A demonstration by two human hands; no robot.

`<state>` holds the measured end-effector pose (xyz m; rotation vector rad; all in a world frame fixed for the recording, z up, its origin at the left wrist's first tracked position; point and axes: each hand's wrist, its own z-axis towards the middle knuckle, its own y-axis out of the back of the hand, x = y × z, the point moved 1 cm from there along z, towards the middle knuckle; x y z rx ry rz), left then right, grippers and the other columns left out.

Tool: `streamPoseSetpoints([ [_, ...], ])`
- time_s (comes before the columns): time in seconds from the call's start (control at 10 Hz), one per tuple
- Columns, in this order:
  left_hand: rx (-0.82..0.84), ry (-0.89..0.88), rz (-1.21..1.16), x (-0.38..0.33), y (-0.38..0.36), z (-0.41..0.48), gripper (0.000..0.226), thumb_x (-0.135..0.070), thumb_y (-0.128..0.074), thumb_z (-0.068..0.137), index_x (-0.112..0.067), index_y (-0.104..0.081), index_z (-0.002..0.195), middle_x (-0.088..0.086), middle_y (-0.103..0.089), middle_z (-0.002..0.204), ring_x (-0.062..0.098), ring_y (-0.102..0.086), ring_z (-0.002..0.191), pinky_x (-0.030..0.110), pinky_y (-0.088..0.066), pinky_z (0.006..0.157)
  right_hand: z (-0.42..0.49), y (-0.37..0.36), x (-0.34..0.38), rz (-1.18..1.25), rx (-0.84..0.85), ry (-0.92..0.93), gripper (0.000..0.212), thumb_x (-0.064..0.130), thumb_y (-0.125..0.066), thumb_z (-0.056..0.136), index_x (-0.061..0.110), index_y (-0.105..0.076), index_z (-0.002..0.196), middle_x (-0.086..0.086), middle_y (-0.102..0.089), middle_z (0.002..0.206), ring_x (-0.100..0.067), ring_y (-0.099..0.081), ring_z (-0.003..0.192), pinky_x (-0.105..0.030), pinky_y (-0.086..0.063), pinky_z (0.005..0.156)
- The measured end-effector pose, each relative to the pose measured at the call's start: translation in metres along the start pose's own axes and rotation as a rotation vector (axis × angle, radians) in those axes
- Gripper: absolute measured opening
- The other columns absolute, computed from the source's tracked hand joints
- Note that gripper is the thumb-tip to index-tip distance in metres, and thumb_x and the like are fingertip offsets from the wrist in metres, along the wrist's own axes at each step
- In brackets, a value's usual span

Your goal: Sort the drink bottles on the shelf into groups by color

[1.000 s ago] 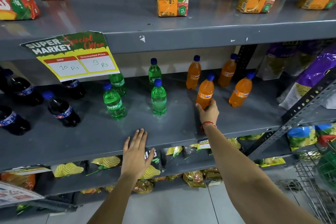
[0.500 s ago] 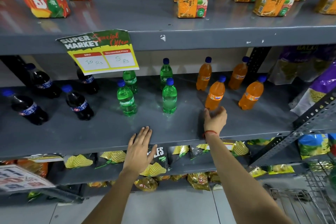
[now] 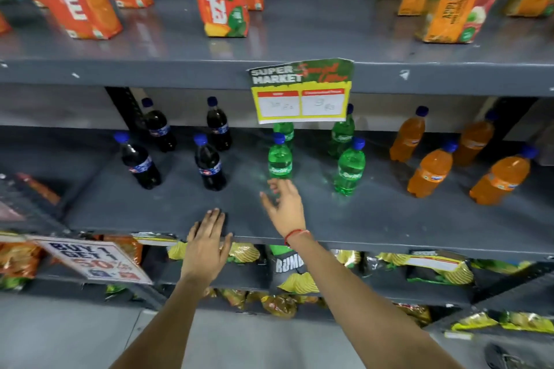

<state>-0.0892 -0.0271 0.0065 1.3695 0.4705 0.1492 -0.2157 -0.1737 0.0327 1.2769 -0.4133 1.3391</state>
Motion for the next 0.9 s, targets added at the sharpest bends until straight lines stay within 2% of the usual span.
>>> streamPoseSetpoints([
  [0.1, 0.010, 0.016, -0.024, 0.023, 0.001, -0.004, 0.072, -0.049, -0.012, 0.095, 0.002, -0.050, 0.128, 0.020, -0.051, 0.135, 0.033, -0.043, 0.128, 0.050, -0.034, 0.103, 0.018, -0.040, 0.021, 0.005, 0.100, -0.005, 0.032, 0.016, -0.066, 0.083, 0.005, -0.058, 0.112, -0.016, -0.058, 0.103, -0.026, -0.057, 0.097, -0.047, -0.050, 0.087],
  [0.2, 0.015, -0.007, -0.024, 0.031, 0.000, -0.005, 0.057, -0.035, -0.028, 0.091, 0.002, -0.049, 0.129, 0.019, -0.052, 0.135, 0.031, -0.045, 0.127, 0.048, -0.035, 0.103, 0.042, -0.077, 0.030, -0.017, 0.222, -0.093, 0.064, 0.025, -0.073, 0.078, 0.005, -0.043, 0.131, -0.019, -0.050, 0.126, -0.031, -0.048, 0.120, -0.042, -0.040, 0.103],
  [0.3, -0.001, -0.028, -0.029, 0.033, -0.003, -0.004, 0.054, -0.033, -0.030, 0.091, 0.000, -0.049, 0.130, 0.017, -0.052, 0.135, 0.030, -0.046, 0.127, 0.047, -0.036, 0.103, 0.059, -0.106, 0.032, -0.013, 0.324, -0.170, 0.092, 0.030, -0.079, 0.071, 0.003, -0.027, 0.141, -0.020, -0.037, 0.144, -0.031, -0.034, 0.135, -0.042, -0.030, 0.112],
  [0.4, 0.001, -0.045, -0.021, 0.040, -0.006, -0.004, 0.054, -0.033, -0.031, 0.091, -0.002, -0.046, 0.132, 0.015, -0.050, 0.137, 0.027, -0.044, 0.128, 0.045, -0.034, 0.105, 0.066, -0.124, 0.028, 0.004, 0.312, -0.214, 0.084, 0.027, -0.081, 0.068, 0.003, -0.036, 0.136, -0.019, -0.048, 0.137, -0.031, -0.042, 0.129, -0.042, -0.038, 0.107],
  [0.5, -0.001, -0.057, -0.015, 0.045, -0.009, -0.004, 0.053, -0.032, -0.031, 0.092, -0.002, -0.045, 0.134, 0.014, -0.049, 0.139, 0.025, -0.042, 0.130, 0.045, -0.032, 0.106, 0.064, -0.132, 0.025, 0.010, 0.245, -0.212, 0.054, 0.023, -0.081, 0.068, 0.005, -0.054, 0.111, -0.015, -0.066, 0.113, -0.029, -0.059, 0.108, -0.034, -0.049, 0.091],
  [0.6, 0.007, -0.061, -0.024, 0.048, -0.012, -0.005, 0.053, -0.031, -0.030, 0.092, -0.003, -0.043, 0.135, 0.013, -0.047, 0.141, 0.024, -0.040, 0.131, 0.043, -0.029, 0.108, 0.060, -0.135, 0.029, 0.008, 0.201, -0.211, 0.046, 0.025, -0.081, 0.068, 0.006, -0.056, 0.101, -0.014, -0.068, 0.103, -0.026, -0.062, 0.098, -0.027, -0.048, 0.080],
  [0.8, -0.021, -0.087, -0.058, 0.050, -0.011, -0.005, 0.053, -0.032, -0.028, 0.092, -0.002, -0.045, 0.133, 0.015, -0.048, 0.140, 0.026, -0.041, 0.131, 0.045, -0.031, 0.107, 0.055, -0.128, 0.036, 0.016, 0.213, -0.212, 0.058, 0.024, -0.083, 0.066, 0.006, -0.052, 0.112, -0.015, -0.066, 0.110, -0.028, -0.059, 0.106, -0.032, -0.048, 0.089],
  [0.9, -0.035, -0.094, -0.081, 0.050, -0.008, 0.000, 0.053, -0.032, -0.029, 0.092, -0.002, -0.049, 0.130, 0.015, -0.051, 0.137, 0.027, -0.045, 0.128, 0.045, -0.033, 0.105, 0.051, -0.115, 0.041, 0.045, 0.137, -0.187, 0.057, 0.021, -0.079, 0.072, 0.004, -0.052, 0.119, -0.017, -0.062, 0.116, -0.028, -0.058, 0.109, -0.038, -0.048, 0.096],
])
